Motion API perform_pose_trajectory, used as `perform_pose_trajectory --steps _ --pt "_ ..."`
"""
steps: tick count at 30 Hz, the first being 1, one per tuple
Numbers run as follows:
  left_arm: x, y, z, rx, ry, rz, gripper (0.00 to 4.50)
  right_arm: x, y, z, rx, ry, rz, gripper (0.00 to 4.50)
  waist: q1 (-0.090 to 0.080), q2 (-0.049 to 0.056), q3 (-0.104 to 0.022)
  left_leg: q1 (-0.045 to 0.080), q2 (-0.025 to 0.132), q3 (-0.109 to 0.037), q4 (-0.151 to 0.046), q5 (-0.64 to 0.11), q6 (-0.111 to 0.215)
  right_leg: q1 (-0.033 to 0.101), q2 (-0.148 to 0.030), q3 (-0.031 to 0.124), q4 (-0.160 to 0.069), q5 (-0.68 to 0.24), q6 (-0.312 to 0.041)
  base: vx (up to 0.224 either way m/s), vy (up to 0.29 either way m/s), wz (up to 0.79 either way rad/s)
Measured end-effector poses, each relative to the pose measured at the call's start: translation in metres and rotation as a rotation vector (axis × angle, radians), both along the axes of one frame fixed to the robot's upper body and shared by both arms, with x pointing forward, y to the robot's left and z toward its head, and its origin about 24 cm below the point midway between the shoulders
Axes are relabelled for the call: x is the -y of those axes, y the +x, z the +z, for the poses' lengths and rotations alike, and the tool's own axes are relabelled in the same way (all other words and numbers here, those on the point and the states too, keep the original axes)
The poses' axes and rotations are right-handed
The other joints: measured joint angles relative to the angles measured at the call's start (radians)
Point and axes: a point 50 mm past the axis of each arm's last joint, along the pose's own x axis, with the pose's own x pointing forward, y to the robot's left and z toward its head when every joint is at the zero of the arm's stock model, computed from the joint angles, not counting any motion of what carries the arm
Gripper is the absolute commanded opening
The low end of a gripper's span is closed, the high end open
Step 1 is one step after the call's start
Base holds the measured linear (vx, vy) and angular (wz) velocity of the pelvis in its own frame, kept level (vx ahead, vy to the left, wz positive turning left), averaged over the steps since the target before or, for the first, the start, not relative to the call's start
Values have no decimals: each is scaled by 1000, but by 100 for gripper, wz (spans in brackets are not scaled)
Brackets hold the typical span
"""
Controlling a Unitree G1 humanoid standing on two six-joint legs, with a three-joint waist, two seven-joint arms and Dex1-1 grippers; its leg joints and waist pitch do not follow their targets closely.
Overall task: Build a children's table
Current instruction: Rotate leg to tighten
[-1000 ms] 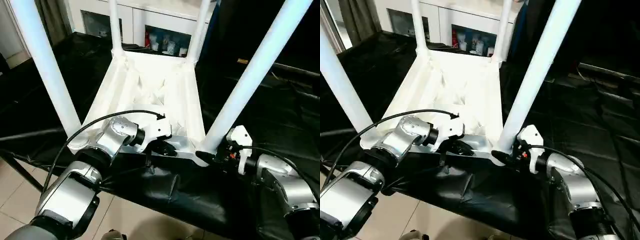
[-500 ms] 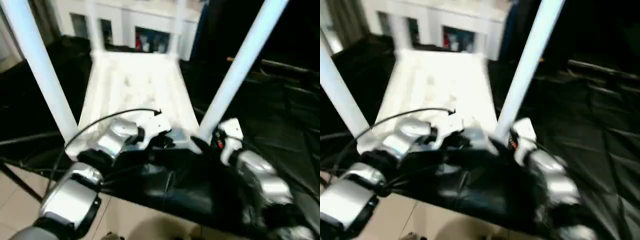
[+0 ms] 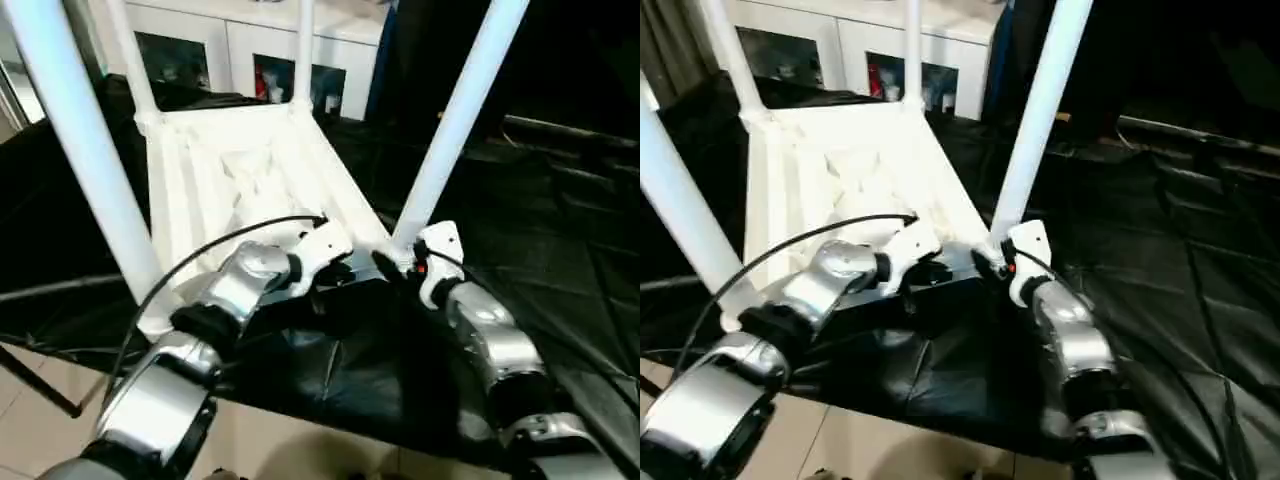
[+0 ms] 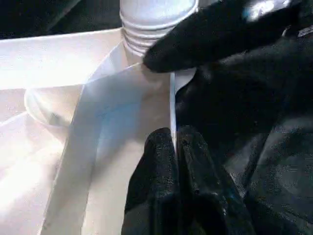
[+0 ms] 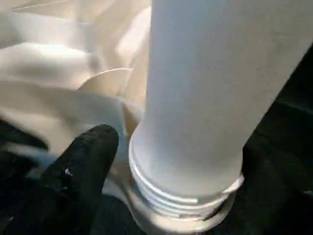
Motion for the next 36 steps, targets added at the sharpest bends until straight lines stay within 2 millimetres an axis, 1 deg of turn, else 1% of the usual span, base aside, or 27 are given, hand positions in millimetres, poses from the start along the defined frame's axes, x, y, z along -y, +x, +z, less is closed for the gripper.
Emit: perform_pose_trajectory --steps 2,3,7,9,12,17,23,24,25,27,30,32,33,36 --pt "-6 -2 2 -6 -4 -32 0 5 -2 2 -8 26 65 384 3 0 0 0 0 1 -1 0 0 -1 0 0 0 10 -1 0 0 0" --pt "-10 -2 3 -10 -3 -53 0 7 -5 3 -13 39 108 384 10 0 0 0 1 1 -2 0 0 -2 0 -1 1 15 0 0 0 0" --pt "-26 -5 7 -29 5 -121 0 14 -14 8 -9 49 230 384 24 0 0 0 3 1 -10 0 -1 -4 1 -6 2 20 -6 0 0 0" --pt "-37 -10 10 -44 7 -167 0 19 -23 10 -14 33 350 384 34 0 1 0 5 1 -11 0 -1 -4 1 -8 2 18 -4 51 -11 1" --pt "-49 -14 13 -60 18 -208 0 18 -29 13 -18 26 445 384 34 0 1 -2 5 2 -10 0 -1 -5 1 -8 2 15 -5 17 -2 0" --pt "-61 -20 16 -84 23 -246 0 13 -34 11 -35 17 532 384 34 -4 3 -2 5 3 -10 0 -1 -6 1 -7 2 13 -7 0 0 0" --pt "-65 -25 16 -113 17 -259 0 8 -34 12 -36 31 575 384 36 -6 4 -1 5 4 -9 0 -1 -5 1 -7 4 14 -7 0 0 0" --pt "-65 -26 16 -116 17 -260 0 5 -33 13 -36 40 584 370 36 -7 5 -1 5 3 -9 0 -1 -5 1 -7 5 13 -7 0 0 0" --pt "-65 -27 16 -118 16 -261 0 4 -33 14 -38 48 591 370 36 -8 5 -1 5 3 -9 0 -1 -6 1 -7 5 13 -7 0 0 0" --pt "-65 -27 16 -121 15 -262 0 2 -32 14 -50 61 599 348 38 -8 5 -1 5 3 -8 0 -1 -6 0 -7 6 13 -7 0 0 0" --pt "-64 -27 16 -119 15 -262 0 3 -32 14 -59 70 595 314 39 -8 5 -1 4 3 -8 0 -2 -6 0 -6 6 13 -7 0 0 0" --pt "-63 -27 16 -115 14 -263 0 5 -32 14 -65 77 587 303 41 -8 5 -1 4 3 -8 0 -2 -6 0 -6 6 13 -7 0 0 0" --pt "-61 -27 15 -109 14 -259 0 6 -33 13 -67 78 581 285 41 -9 4 -1 4 3 -8 0 -1 -6 0 -6 6 13 -7 0 0 0" --pt "-56 -26 12 -98 9 -242 0 7 -33 10 -67 91 526 278 43 -9 4 0 4 3 -7 0 -2 -5 0 -6 7 13 -7 0 0 0"
